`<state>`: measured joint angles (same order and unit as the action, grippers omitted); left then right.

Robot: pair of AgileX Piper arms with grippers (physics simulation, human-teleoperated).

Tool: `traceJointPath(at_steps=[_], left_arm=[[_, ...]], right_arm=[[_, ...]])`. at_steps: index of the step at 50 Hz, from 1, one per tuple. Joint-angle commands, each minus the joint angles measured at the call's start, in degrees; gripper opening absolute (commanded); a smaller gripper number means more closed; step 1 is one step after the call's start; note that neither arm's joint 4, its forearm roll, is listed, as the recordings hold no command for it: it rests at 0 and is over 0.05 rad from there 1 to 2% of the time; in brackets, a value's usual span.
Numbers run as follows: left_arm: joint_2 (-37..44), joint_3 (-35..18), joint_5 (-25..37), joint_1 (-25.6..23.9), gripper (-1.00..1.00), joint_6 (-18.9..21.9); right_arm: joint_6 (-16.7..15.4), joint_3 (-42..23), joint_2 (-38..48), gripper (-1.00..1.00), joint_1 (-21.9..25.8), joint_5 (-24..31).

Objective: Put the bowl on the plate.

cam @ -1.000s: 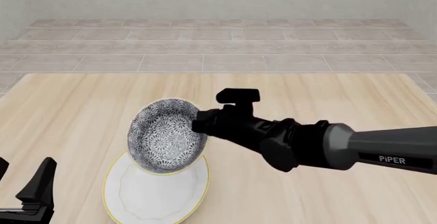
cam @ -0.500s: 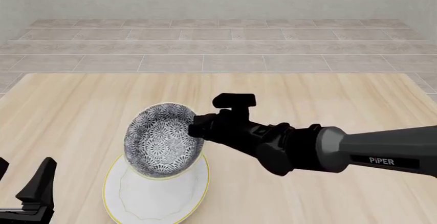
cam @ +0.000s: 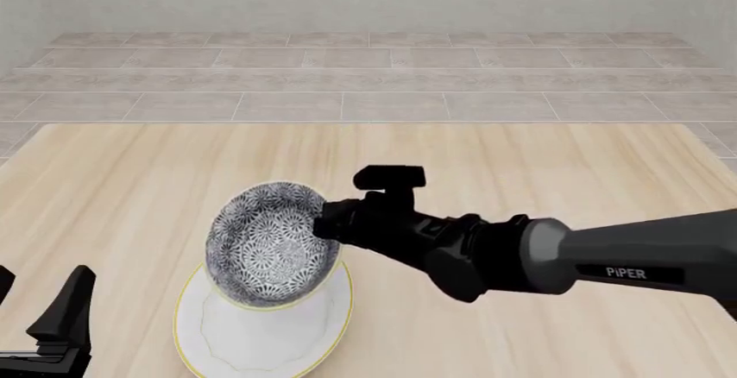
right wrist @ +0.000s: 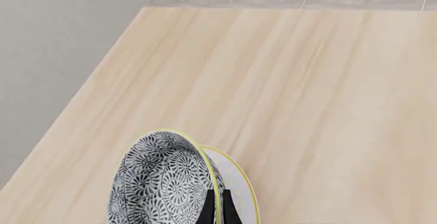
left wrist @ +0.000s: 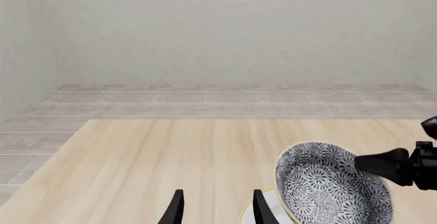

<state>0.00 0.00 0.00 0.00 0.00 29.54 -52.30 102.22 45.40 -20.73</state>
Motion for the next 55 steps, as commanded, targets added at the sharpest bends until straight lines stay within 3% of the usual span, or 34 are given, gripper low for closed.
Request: traceJointPath(at_steps=[1,55], left_arm=[[0.0,0.0,0.0,0.0,1.0,0.0],[0.0,0.0,0.0,0.0,1.0,0.0]], right_arm=[[0.79,0.02,0.6,-1.0,0.37,-0.82],[3.57,1.14,3.43,-1.0,2.69,-3.51]])
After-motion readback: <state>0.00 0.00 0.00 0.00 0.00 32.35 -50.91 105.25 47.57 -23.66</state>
